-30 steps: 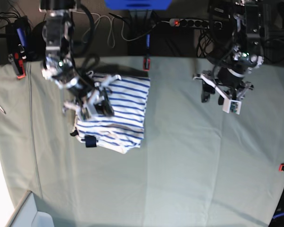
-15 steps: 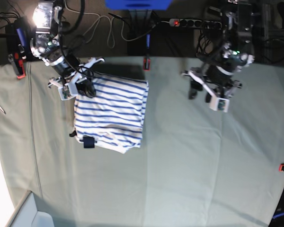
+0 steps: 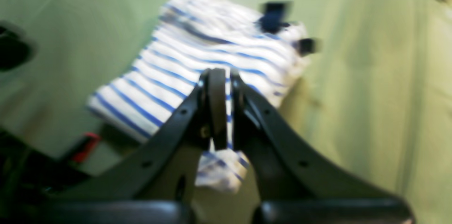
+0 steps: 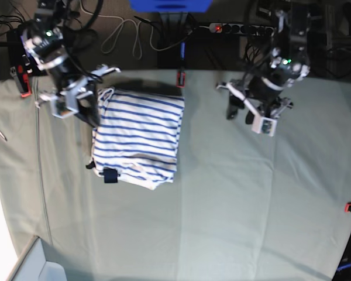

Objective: Layout the t-shirt on the table in an organized manner, then fold the t-shirt properly

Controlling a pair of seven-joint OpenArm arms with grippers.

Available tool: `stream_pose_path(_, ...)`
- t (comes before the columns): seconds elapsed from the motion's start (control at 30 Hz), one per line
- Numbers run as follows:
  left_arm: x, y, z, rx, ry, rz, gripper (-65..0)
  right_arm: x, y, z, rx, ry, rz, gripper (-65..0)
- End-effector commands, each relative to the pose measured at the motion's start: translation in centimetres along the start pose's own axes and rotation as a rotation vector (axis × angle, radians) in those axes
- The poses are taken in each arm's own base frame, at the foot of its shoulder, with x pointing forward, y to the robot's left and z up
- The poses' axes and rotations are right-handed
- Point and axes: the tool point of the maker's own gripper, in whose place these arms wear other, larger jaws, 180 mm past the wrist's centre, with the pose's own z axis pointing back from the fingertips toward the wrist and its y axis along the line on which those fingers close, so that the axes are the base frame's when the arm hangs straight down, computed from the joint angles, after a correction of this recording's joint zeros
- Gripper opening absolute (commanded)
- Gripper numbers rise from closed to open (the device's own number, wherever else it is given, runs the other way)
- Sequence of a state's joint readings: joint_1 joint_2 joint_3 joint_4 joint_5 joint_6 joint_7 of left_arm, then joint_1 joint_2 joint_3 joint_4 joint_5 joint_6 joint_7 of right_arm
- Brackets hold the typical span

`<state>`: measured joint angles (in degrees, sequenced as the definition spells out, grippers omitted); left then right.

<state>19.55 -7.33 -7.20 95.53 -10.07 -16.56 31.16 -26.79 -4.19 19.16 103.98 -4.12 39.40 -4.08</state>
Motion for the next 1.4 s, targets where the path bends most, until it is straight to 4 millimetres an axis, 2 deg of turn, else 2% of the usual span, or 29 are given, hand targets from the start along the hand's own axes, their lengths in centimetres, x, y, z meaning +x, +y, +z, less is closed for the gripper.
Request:
stream_pose_path(0.0,0.1,1.0,1.0,0.026,-0.009,-0.002,-44.1,-0.5,-0.5,1.0,-0.020,0.003,-0.016,-65.0)
stream_pose_path(0.13,-2.2,3.7,3.6,0.115,0.068,0.033,-64.6,-3.1,-2.9,3.8,-0.139,0.075,-0.064,-65.0)
stream_pose_path(0.2,-4.3,4.5,4.7,0.142,0.145,0.048,-65.0,-4.8,-3.3,5.4,-0.173,0.124,-0.088,-65.0)
stream_pose_path(0.3,-7.9,4.9,6.1,0.160,0.260,0.074,-65.0,-9.4,-2.5,7.1,-0.165,0.273,-0.142,-65.0)
stream_pose_path(0.4,-12.7,3.5,7.0,0.151,0.368,0.139,-65.0,-14.6,-2.1,8.7,-0.141,0.415,-0.199,-65.0)
stream_pose_path(0.5,-16.4,2.7,7.2,0.148,0.416,0.202,-65.0,-18.3,-1.4,10.0,-0.125,0.497,-0.260,-65.0)
stream_pose_path(0.57,-20.2,2.4,6.9,0.146,0.467,0.255,-65.0,-20.9,-0.7,10.8,-0.107,0.549,-0.305,-65.0)
stream_pose_path(0.7,-27.0,2.3,4.6,0.168,0.535,0.388,-65.0,-25.1,1.3,9.5,-0.019,0.610,-0.389,-65.0)
stream_pose_path(0.8,-30.4,1.9,2.9,0.193,0.551,0.475,-65.0,-27.3,2.4,8.1,0.008,0.617,-0.466,-65.0)
stream_pose_path(0.9,-32.3,1.5,1.6,0.231,0.542,0.547,-65.0,-28.6,3.9,6.7,0.044,0.591,-0.527,-65.0)
stream_pose_path(1.0,-31.8,1.7,0.2,0.256,0.509,0.561,-65.0,-29.5,4.5,5.8,0.043,0.579,-0.535,-65.0)
stream_pose_path(1.07,-31.5,2.6,-0.2,0.242,0.525,0.493,-65.0,-31.6,3.8,6.2,-0.054,0.627,-0.473,-65.0)
stream_pose_path(1.17,-31.1,2.2,-0.8,0.192,0.567,0.410,-65.0,-33.9,2.5,6.8,-0.174,0.708,-0.331,-65.0)
stream_pose_path(1.27,-31.7,2.9,-0.4,0.222,0.606,0.329,-65.0,-34.6,0.9,7.3,-0.254,0.754,-0.159,-65.0)
stream_pose_path(1.37,-32.0,1.8,-0.6,0.223,0.628,0.266,-65.0,-34.4,-1.0,7.4,-0.320,0.770,-0.006,-65.0)
